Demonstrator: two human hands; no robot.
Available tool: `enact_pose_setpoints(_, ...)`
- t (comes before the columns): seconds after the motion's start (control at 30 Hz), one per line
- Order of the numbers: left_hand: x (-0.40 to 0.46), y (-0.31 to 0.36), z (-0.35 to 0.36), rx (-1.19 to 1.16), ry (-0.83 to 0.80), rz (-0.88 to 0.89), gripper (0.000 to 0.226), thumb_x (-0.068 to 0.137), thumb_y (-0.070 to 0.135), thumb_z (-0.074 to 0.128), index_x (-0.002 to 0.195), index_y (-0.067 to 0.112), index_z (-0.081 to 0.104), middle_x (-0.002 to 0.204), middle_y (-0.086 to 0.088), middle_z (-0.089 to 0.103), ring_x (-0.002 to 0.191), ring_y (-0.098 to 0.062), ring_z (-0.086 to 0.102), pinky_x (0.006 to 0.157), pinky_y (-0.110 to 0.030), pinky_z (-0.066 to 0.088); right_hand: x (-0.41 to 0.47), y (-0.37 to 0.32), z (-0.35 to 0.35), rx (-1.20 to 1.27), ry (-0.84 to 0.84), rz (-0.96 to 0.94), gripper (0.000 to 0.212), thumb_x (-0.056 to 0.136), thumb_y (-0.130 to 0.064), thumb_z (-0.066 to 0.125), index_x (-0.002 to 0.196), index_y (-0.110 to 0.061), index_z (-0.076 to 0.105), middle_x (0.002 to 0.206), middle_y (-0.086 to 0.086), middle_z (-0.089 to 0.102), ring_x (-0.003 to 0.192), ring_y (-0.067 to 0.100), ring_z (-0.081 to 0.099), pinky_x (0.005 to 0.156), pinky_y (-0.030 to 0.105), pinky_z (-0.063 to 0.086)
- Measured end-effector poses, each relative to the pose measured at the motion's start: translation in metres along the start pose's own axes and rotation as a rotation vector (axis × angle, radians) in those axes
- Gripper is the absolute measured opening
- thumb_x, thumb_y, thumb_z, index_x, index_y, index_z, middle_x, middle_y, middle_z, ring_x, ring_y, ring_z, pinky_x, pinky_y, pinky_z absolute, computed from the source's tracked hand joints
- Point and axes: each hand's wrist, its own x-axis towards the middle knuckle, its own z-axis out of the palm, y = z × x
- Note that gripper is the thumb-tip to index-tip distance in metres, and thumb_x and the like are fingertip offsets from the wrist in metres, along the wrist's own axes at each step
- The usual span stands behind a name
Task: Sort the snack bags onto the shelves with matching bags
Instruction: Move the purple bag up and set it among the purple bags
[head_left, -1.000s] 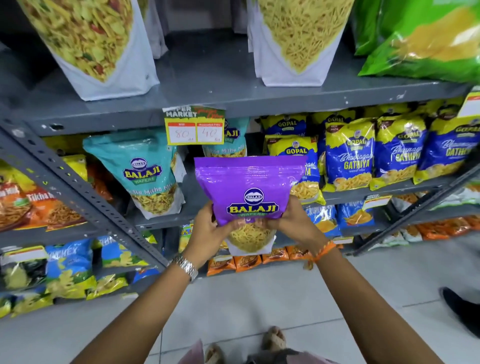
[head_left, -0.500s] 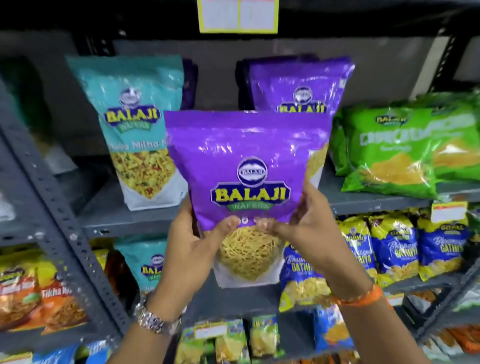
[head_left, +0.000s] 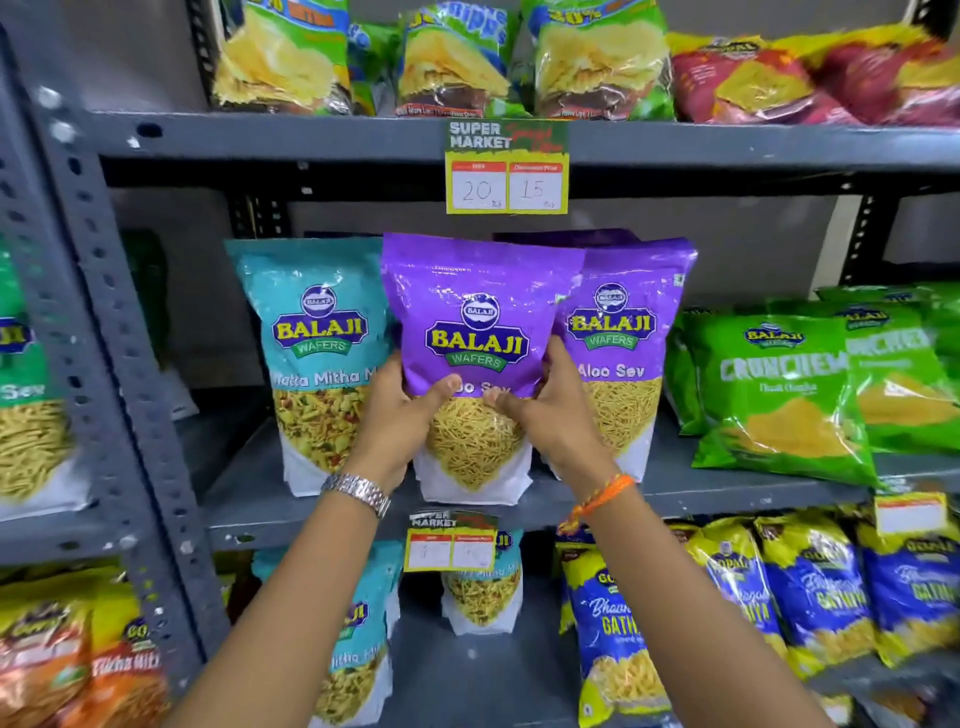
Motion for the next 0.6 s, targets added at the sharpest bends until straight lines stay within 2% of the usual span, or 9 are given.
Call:
enact_pose_setpoints(0.1,0.005,-0.005,-0.001,0.007,0.003,-0.019,0.037,0.087,0.008,0.072,0.123,0.016,0.063,0.109,-0.002,0.077,0.1,-0.018,0.074,0.093,-0.04,0.059,0.005,0.008,0.006,-0.017,0.03,0.024,0.062,0.07,0.001,0.084,0.116,-0.023,0.051,0.12,0.009,0.072,0.107,0.025,0.072,0.095,0.054,0.058)
enact_pose_setpoints(0.23,0.008,-0.011,-0.005,0.06,0.068,-0.018,0.043,0.085,0.01,0.074,0.125,0.017,0.06,0.118,-0.009,0.074,0.108,-0.024,0.071,0.099,-0.051,0.056,0.012,0.013,0.01,-0.066,0.059,0.028,0.064,0.068,-0.008,0.085,0.118,-0.025,0.051,0.12,0.002,0.072,0.106,0.021,0.072,0.097,0.054,0.056)
enact_pose_setpoints(0.33,-0.001,-0.012,-0.01,0.09,0.055,-0.001,0.059,0.084,0.005,0.075,0.138,0.014,0.053,0.131,-0.009,0.068,0.118,-0.021,0.067,0.106,-0.045,0.053,0.012,0.016,0.012,-0.113,0.082,0.037,0.062,0.07,-0.014,0.085,0.12,-0.024,0.05,0.119,-0.001,0.072,0.106,0.018,0.071,0.099,0.052,0.055)
enact_pose_setpoints(0.4,-0.011,-0.01,-0.019,0.098,0.025,0.003,0.063,0.082,0.004,0.077,0.139,0.013,0.052,0.136,-0.009,0.065,0.121,-0.019,0.065,0.107,-0.038,0.052,0.009,0.013,0.012,-0.236,0.106,0.036,0.062,0.072,-0.021,0.086,0.122,-0.021,0.049,0.117,0.001,0.073,0.101,0.02,0.071,0.096,0.048,0.056)
enact_pose_setpoints(0.5,-0.025,-0.006,-0.044,0.094,0.051,-0.015,0.048,0.081,0.002,0.077,0.124,0.014,0.06,0.125,-0.007,0.067,0.114,-0.019,0.066,0.098,-0.024,0.055,0.0,-0.001,0.009,-0.507,0.111,0.018,0.072,0.073,-0.034,0.085,0.128,-0.012,0.044,0.112,0.01,0.073,0.095,0.031,0.07,0.08,0.035,0.051)
enact_pose_setpoints(0.57,-0.032,-0.001,-0.066,0.098,0.155,0.012,0.036,0.082,0.0,0.076,0.113,0.015,0.065,0.111,-0.004,0.07,0.101,-0.016,0.069,0.094,-0.027,0.057,-0.012,-0.014,0.007,-0.633,0.172,-0.017,0.077,0.072,-0.035,0.085,0.131,-0.009,0.042,0.112,0.015,0.07,0.1,0.035,0.066,0.075,0.033,0.043)
enact_pose_setpoints(0.6,-0.034,0.0,-0.078,0.096,0.223,0.036,0.031,0.082,0.001,0.075,0.109,0.015,0.066,0.105,-0.003,0.071,0.096,-0.015,0.069,0.094,-0.031,0.057,-0.02,-0.023,0.008,-0.691,0.246,-0.073,0.078,0.073,-0.035,0.084,0.132,-0.007,0.042,0.117,0.016,0.066,0.108,0.036,0.062,0.08,0.035,0.043)
